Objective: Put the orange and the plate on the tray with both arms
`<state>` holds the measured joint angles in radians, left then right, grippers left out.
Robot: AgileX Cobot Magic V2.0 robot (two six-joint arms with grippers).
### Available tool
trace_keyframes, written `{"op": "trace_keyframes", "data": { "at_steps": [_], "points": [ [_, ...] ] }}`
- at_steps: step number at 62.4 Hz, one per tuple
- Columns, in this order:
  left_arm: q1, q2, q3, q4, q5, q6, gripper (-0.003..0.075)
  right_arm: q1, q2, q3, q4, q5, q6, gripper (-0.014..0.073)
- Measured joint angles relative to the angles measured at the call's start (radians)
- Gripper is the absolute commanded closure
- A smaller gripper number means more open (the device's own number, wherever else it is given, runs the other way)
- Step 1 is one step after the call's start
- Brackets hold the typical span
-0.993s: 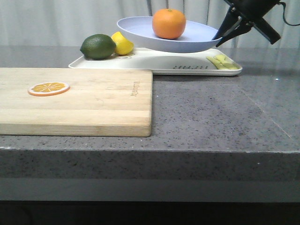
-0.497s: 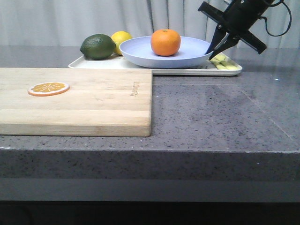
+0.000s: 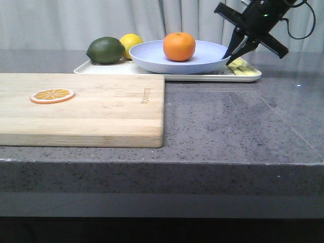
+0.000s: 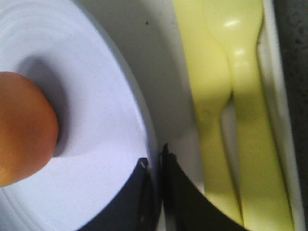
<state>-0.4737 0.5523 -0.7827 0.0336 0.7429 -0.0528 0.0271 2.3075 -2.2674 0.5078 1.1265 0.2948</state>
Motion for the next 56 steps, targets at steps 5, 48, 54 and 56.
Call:
{"op": "trace_keyframes", "data": {
  "at_steps": [5, 48, 54, 56],
  "points": [
    [0.000, 0.000, 0.000, 0.000, 0.000, 0.000, 0.0101, 0.000, 0.000, -0.002, 0.004, 0.000, 0.000, 0.0370],
    [0.000, 0.000, 0.000, 0.000, 0.000, 0.000, 0.0101, 0.000, -0.182, -0.006, -0.159, 0.035, -0.018, 0.0210],
    [0.000, 0.000, 0.000, 0.000, 0.000, 0.000, 0.0101, 0.008, -0.254, -0.006, -0.205, 0.081, -0.068, 0.0210],
    [0.000, 0.000, 0.000, 0.000, 0.000, 0.000, 0.0101, 0.017, -0.277, -0.006, -0.227, 0.094, -0.089, 0.0210]
  ]
}}
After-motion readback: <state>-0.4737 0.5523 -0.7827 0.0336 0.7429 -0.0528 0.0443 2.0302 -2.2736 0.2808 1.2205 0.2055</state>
